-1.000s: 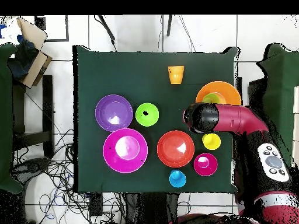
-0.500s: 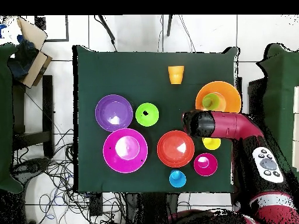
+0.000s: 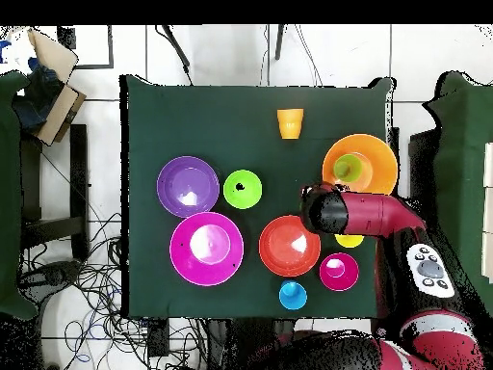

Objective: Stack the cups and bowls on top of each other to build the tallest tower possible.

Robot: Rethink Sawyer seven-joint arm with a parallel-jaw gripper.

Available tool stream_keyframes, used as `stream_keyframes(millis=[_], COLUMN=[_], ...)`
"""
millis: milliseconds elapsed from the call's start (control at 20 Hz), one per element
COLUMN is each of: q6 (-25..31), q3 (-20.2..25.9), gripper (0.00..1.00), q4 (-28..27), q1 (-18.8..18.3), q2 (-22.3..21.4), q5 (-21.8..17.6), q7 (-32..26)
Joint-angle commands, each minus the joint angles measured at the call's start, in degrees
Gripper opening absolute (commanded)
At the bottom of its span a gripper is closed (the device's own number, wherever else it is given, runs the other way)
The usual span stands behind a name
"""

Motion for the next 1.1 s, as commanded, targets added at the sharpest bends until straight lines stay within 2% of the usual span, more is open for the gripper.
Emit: stream_keyframes(millis=[50,250,800,1100], q6=[-2.2,-3.3,-7.8,-9.2], q3=[-0.5,-0.9,-3.7,-3.4], gripper=[1.0,1.0,1.0,1.0], q4=[-0.1,0.2,-3.5,-4.7], q1=[2.7,2.9,5.1,5.2], q2=[3.9,4.5,7.9,8.8], q5=[-0.8,-0.5,-0.2,0.5], q7=[7.1,7.0,8.2,6.9])
